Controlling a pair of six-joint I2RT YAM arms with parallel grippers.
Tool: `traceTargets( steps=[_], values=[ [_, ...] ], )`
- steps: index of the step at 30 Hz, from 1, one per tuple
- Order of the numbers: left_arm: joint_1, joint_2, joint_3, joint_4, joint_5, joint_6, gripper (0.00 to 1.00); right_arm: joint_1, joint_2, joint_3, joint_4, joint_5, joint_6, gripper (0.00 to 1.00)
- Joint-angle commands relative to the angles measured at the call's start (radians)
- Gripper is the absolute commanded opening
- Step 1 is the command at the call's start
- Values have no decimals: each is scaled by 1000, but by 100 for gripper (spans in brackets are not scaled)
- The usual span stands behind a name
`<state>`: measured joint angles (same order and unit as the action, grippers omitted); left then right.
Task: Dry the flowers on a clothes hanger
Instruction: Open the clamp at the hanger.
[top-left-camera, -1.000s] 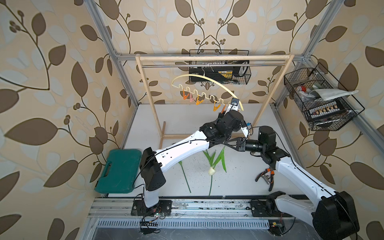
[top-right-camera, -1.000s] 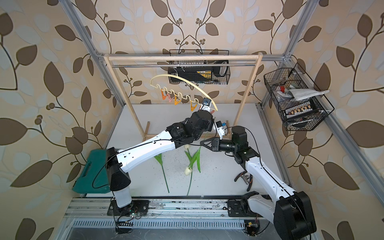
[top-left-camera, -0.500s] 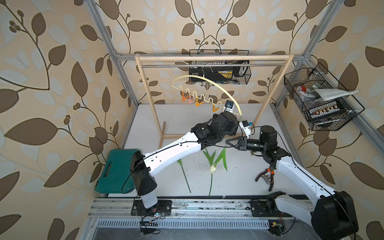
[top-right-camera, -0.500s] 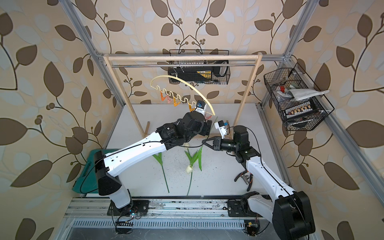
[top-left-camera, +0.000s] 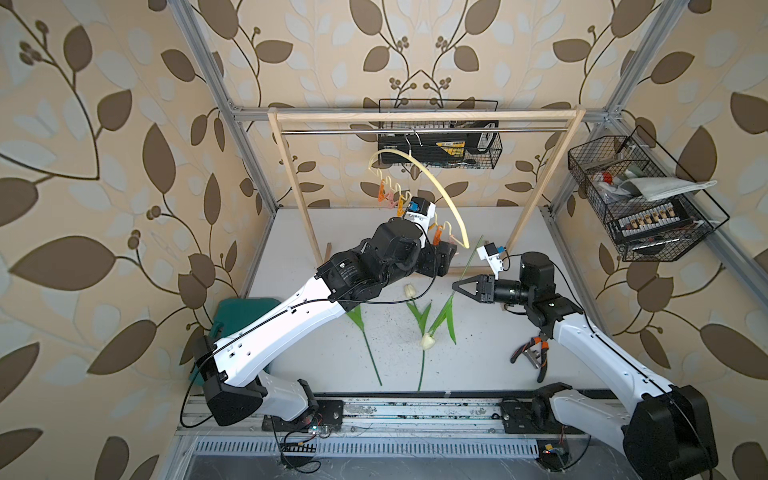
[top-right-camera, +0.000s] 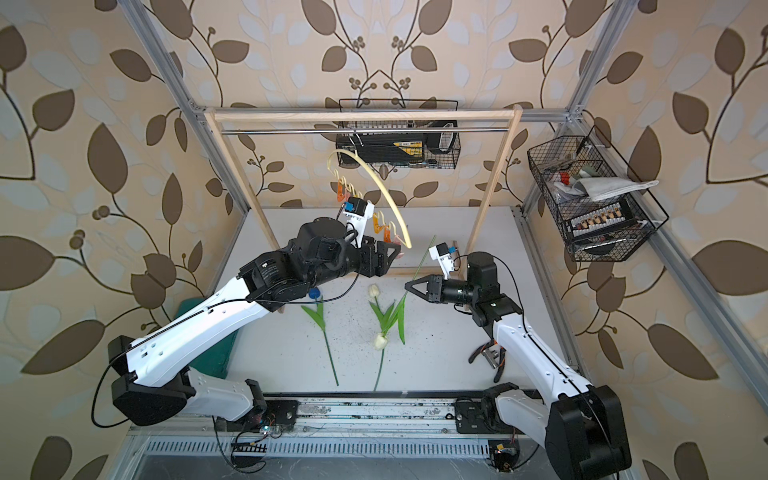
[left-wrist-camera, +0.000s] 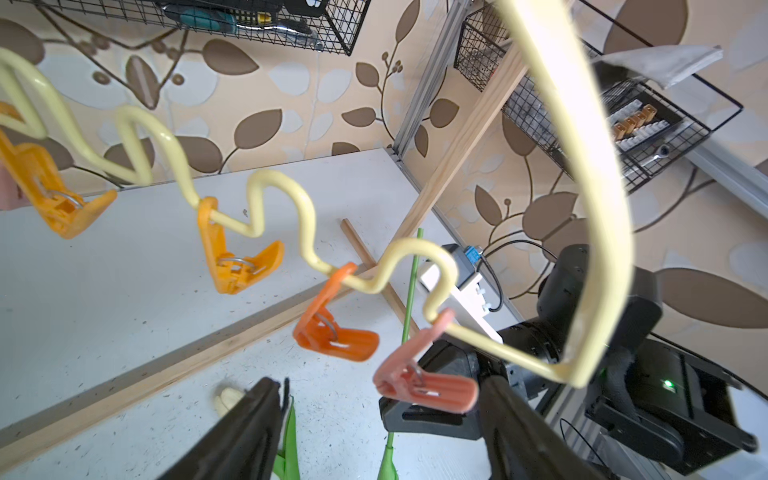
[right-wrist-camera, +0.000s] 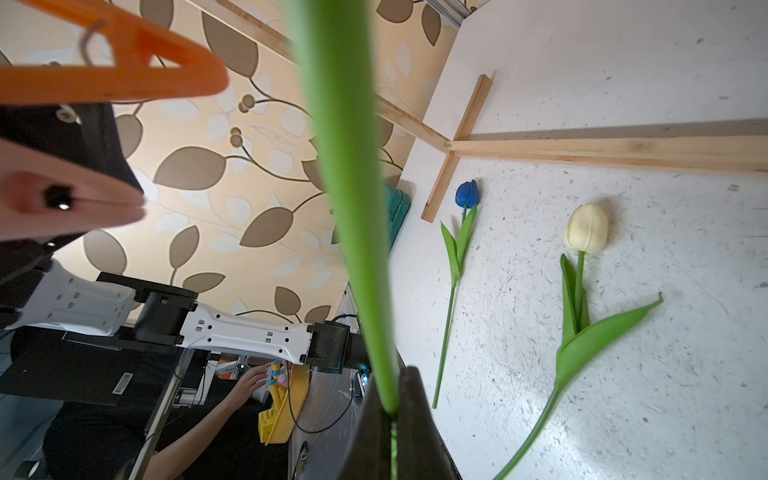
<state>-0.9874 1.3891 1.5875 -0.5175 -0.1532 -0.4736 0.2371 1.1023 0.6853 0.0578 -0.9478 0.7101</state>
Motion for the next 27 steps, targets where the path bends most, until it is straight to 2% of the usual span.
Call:
traceTargets(
  steps=[1, 7, 13, 21, 27],
  values=[
    [5, -22, -20, 14, 69, -33, 79, -4, -28, 0, -2, -19, -4, 1],
    [3, -5, -51, 89, 106, 3, 76, -4, -49, 5, -33, -22, -16, 0],
    [0, -13, -136, 235, 117, 149, 73, -4, -61, 10, -58, -23, -32, 1],
    [-16, 0, -154, 324, 58, 316, 67, -4, -53, 11, -59, -28, -41, 1],
    [-40, 13, -162, 384, 20, 374, 66, -4, -41, 8, -60, -34, -49, 1]
  ],
)
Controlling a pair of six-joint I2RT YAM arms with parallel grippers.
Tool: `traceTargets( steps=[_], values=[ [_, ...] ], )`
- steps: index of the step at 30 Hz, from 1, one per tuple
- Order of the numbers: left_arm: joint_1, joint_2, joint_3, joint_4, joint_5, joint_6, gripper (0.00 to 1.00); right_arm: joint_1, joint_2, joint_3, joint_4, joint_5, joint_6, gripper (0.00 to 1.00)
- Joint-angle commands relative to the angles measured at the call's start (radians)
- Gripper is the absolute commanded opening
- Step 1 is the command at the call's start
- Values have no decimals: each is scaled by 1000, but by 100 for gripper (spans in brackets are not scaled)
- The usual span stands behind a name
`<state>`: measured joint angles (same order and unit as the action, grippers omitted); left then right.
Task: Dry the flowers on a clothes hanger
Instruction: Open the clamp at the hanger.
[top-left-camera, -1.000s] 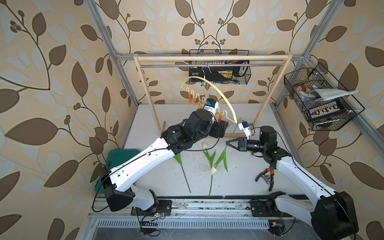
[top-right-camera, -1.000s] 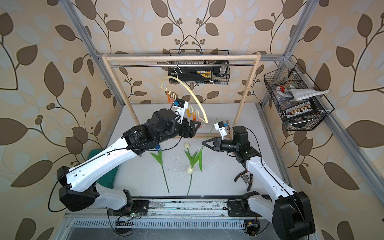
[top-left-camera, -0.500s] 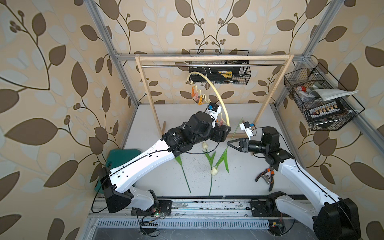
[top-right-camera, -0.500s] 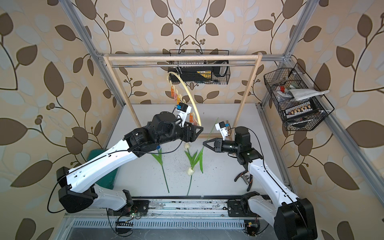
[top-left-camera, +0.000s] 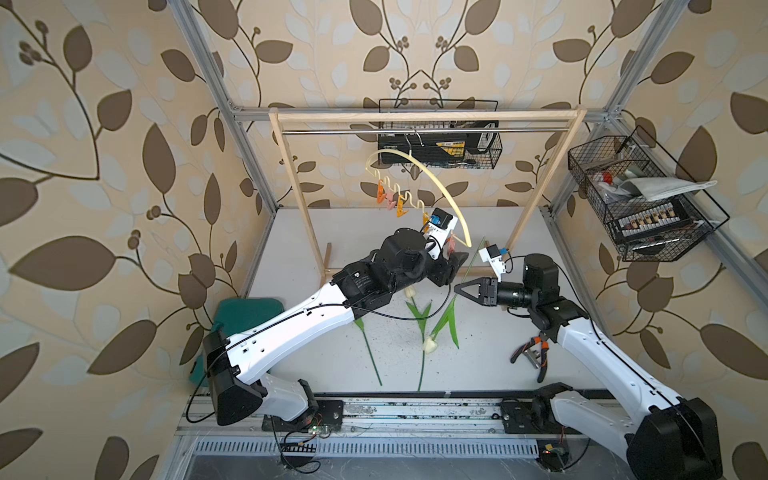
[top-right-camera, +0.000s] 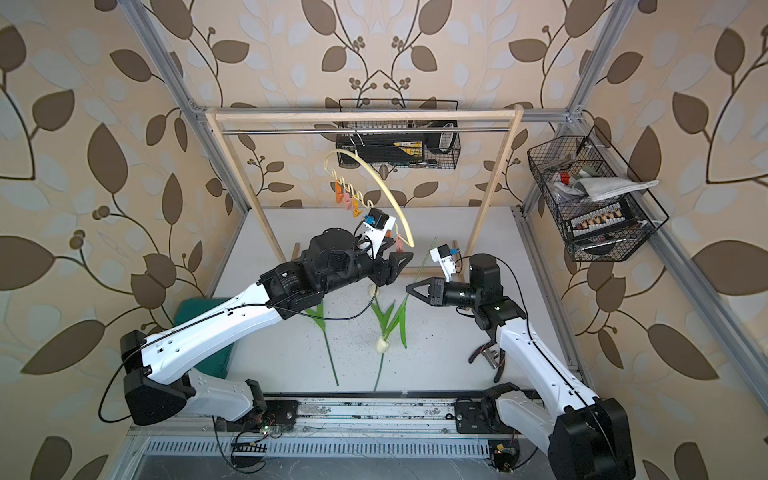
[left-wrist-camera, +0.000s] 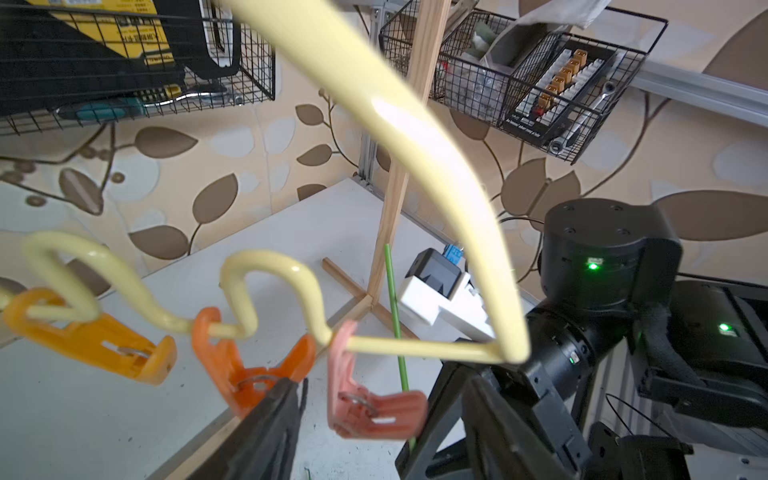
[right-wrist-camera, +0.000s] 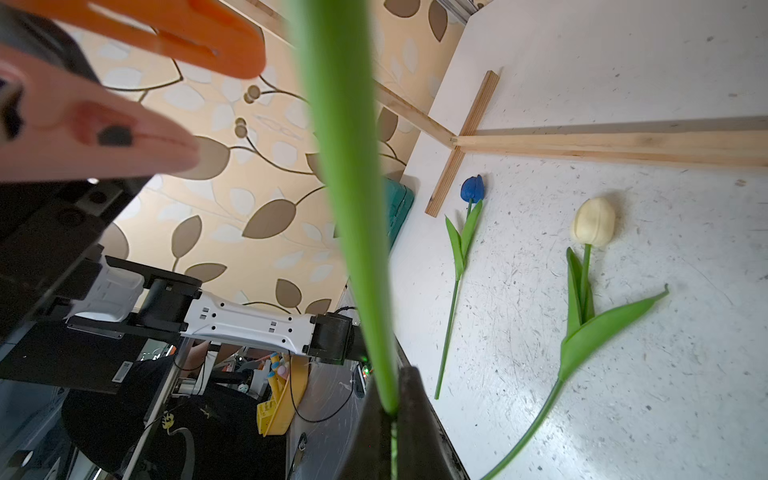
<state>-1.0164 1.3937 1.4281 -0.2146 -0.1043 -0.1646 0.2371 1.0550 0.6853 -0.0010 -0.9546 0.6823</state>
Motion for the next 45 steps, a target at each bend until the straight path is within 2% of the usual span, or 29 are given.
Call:
traceTargets(
  steps=[1, 16, 26, 37, 45],
  values=[
    [-12, 11, -2, 83, -29, 67, 66, -3, 7, 8, 1, -27, -21, 1],
    [-18, 41, 5, 115, -98, 109, 65, -3, -12, 12, -8, -33, -23, 1],
    [-38, 121, 44, 130, -164, 138, 67, -4, -16, 9, -8, -36, -25, 1],
    [-59, 132, 45, 178, -178, 151, 69, -4, -16, 5, -11, -42, -29, 1],
    [-59, 155, 79, 176, -232, 174, 69, -4, -26, 8, -17, -43, -29, 1]
  ],
)
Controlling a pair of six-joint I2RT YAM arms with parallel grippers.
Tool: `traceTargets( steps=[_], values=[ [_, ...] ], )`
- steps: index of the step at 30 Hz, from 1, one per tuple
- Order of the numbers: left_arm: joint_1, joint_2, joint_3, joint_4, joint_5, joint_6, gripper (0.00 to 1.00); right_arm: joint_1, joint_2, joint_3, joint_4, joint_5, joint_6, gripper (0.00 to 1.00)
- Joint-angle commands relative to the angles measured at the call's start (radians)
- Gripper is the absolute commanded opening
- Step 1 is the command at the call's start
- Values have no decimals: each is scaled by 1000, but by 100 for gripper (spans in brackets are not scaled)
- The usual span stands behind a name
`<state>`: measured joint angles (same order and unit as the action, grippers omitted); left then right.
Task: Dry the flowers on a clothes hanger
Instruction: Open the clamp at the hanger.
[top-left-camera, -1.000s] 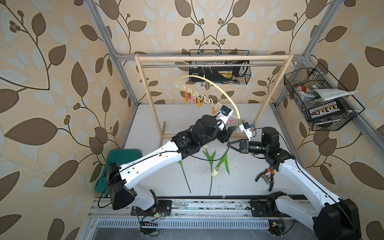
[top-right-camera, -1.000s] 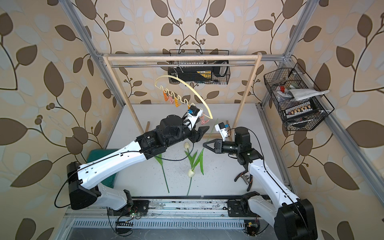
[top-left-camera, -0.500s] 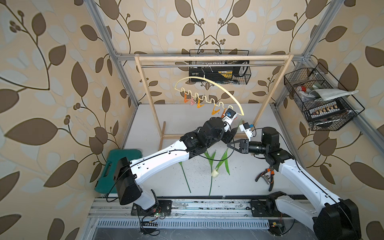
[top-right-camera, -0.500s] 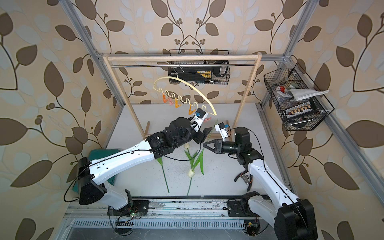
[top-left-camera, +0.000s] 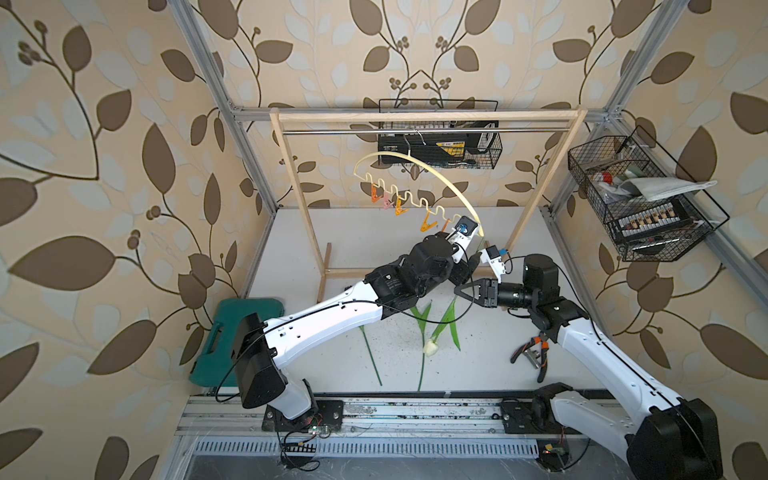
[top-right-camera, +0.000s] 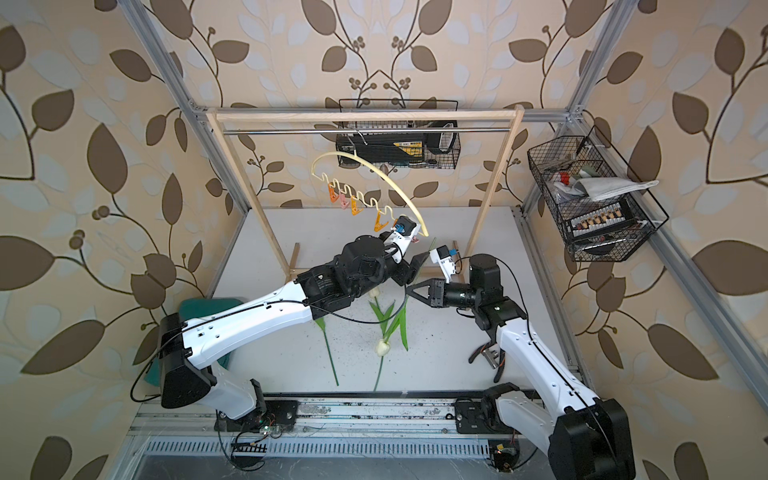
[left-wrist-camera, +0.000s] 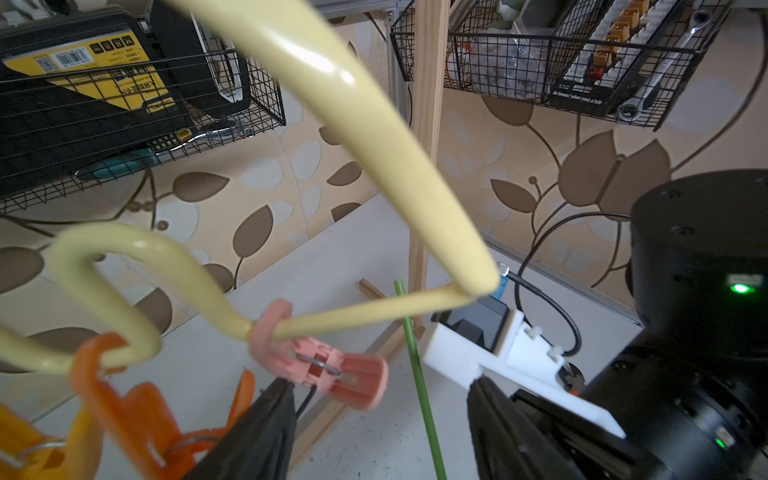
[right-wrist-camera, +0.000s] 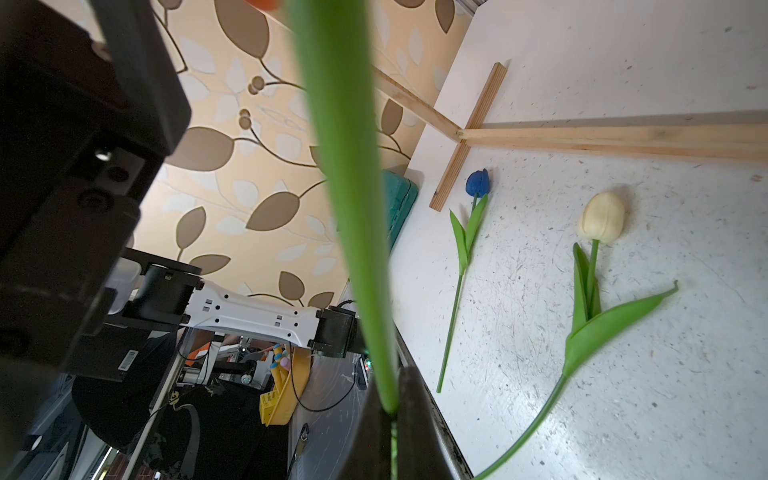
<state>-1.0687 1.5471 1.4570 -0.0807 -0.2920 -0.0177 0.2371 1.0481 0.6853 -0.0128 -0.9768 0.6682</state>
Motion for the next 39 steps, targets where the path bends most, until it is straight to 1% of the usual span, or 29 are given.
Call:
traceTargets(
  steps=[1, 16, 31, 39],
  values=[
    [-7, 5, 51, 44, -50, 34, 69, -4, -19, 8, -6, -22, -14, 1],
    [-1, 45, 87, 59, -78, 89, 69, -4, -30, 19, -21, -30, -19, 1],
    [41, 38, 85, 70, -53, 74, 69, -3, -27, 25, -26, -36, -22, 1],
    [74, 30, 84, 67, -6, 46, 68, -2, -23, 23, -25, -39, -25, 1]
  ],
)
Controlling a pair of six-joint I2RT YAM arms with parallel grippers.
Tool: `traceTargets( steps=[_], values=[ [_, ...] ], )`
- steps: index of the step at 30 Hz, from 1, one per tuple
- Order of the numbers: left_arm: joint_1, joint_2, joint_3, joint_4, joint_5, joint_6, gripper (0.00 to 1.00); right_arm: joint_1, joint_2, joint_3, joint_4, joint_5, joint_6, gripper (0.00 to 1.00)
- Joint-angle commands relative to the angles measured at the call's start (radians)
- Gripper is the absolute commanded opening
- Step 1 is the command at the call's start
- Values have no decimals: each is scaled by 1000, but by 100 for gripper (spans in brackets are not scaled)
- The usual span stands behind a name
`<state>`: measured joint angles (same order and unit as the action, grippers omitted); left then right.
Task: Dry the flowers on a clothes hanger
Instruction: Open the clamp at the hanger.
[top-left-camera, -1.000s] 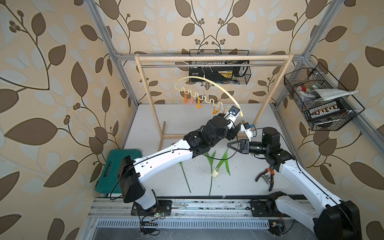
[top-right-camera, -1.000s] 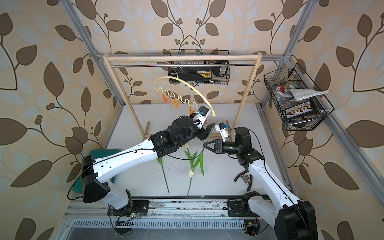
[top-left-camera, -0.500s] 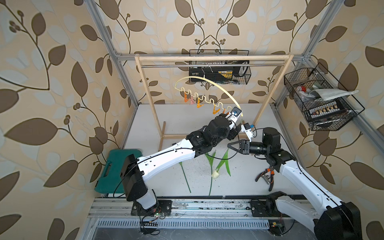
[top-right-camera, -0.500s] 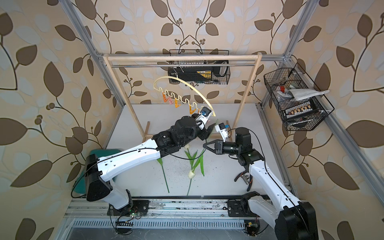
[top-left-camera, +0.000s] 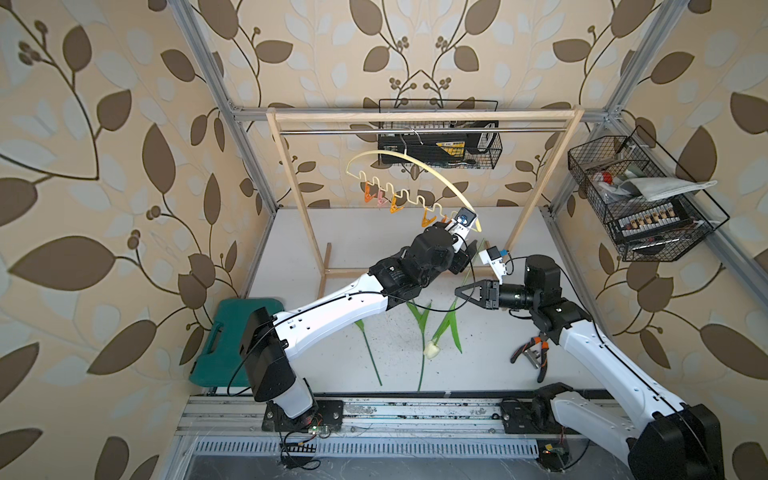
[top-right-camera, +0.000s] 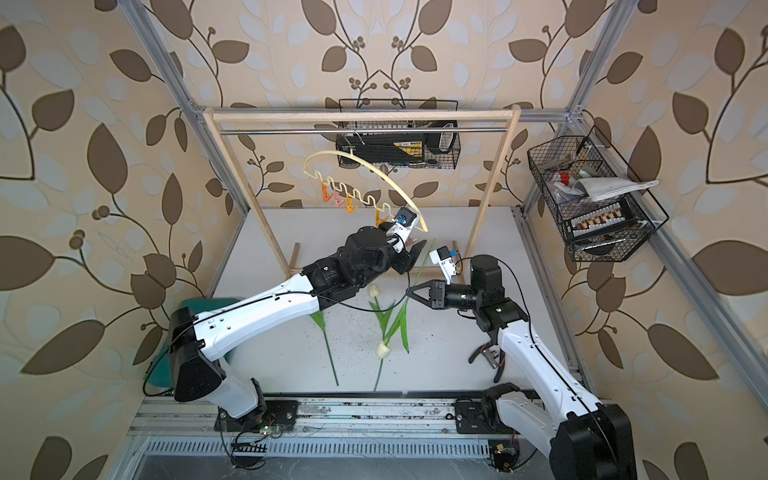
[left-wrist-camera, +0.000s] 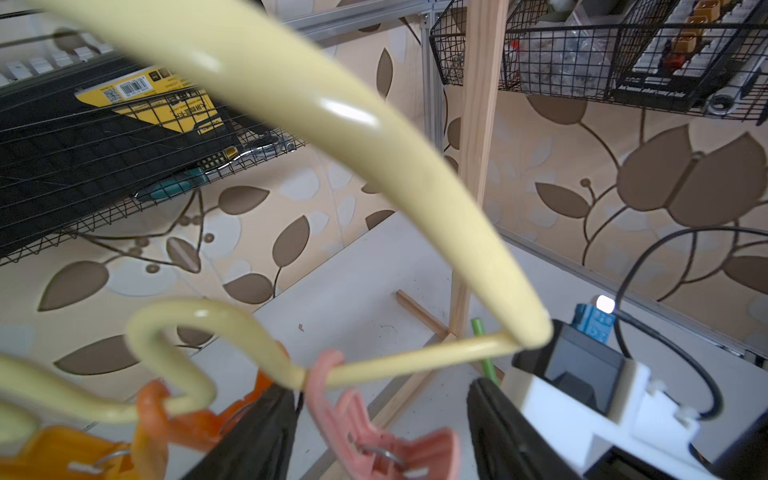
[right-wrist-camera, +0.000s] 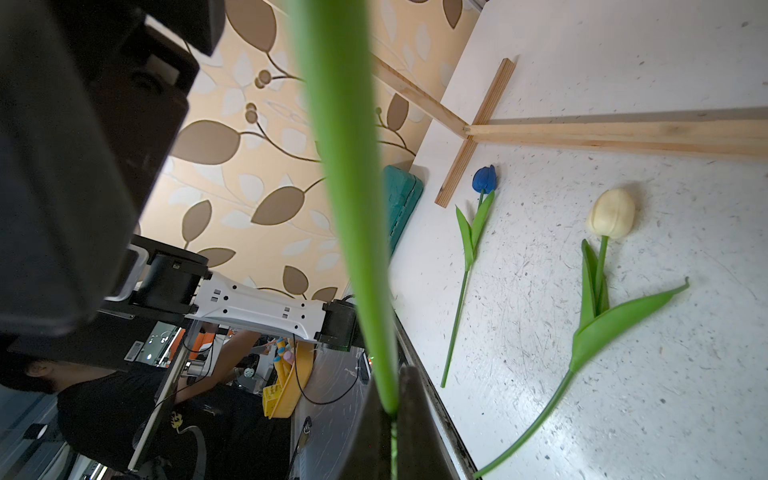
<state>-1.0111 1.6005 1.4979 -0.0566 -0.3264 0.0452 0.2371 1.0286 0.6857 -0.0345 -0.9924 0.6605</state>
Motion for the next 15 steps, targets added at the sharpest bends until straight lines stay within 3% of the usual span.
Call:
traceTargets(
  steps=[1, 15],
  values=[
    [19, -24, 43, 41, 33, -19, 68, -2, -4, 22, -2, -24, -18, 1],
    [23, -12, 61, 38, 41, -24, 57, -4, -1, 20, -2, -29, -22, 1]
  ],
)
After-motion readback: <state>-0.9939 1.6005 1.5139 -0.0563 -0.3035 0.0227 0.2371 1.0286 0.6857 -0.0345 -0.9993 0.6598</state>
